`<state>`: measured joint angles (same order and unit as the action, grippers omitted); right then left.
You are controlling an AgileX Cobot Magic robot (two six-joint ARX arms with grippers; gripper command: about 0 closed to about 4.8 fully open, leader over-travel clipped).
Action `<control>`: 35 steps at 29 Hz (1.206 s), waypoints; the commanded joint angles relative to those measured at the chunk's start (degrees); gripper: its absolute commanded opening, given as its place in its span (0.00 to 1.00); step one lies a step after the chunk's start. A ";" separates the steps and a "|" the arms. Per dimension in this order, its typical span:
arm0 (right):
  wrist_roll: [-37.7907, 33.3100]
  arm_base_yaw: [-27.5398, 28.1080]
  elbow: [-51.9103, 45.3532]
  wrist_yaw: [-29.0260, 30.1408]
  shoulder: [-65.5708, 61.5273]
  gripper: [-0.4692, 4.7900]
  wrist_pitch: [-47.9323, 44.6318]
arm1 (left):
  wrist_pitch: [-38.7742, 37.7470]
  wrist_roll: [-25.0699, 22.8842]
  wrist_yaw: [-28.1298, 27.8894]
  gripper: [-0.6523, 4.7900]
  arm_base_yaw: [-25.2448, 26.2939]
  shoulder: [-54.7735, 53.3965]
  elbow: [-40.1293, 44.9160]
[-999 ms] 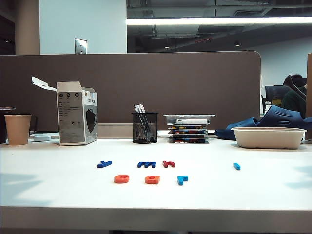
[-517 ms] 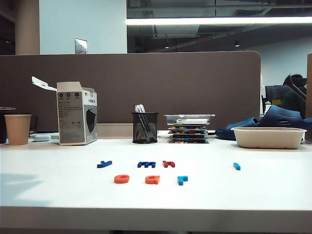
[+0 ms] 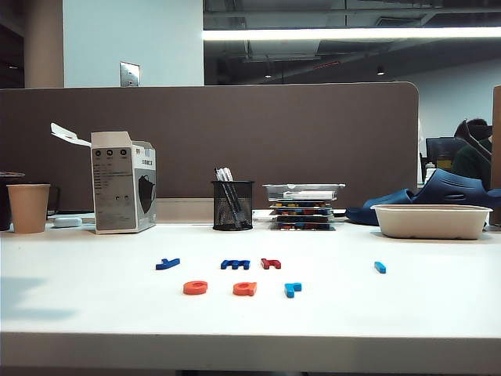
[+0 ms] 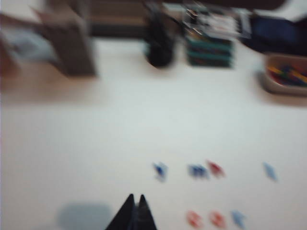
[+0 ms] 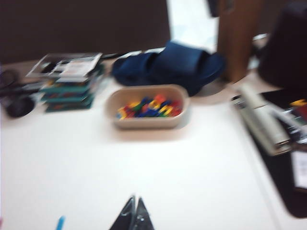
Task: Select the appropriate letters from the row of letter magnets placed on the table to arrange into the word "car".
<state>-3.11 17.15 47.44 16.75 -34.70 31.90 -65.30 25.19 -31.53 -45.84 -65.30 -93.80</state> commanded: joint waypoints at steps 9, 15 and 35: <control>2.16 -9.25 -3.85 -3.56 4.92 0.09 -1.31 | 11.32 -15.32 -4.68 0.11 10.82 1.07 1.99; 2.32 -9.64 -5.42 -3.76 7.69 0.09 -1.99 | 19.65 -22.18 9.07 0.11 25.35 4.61 6.60; 2.51 -9.60 -14.56 -2.69 17.46 0.09 -4.20 | 31.32 -26.18 21.35 0.11 40.17 32.98 36.04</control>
<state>-0.73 7.60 33.43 13.78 -17.98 29.30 -37.06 -1.96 -10.61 -5.76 -34.98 -60.07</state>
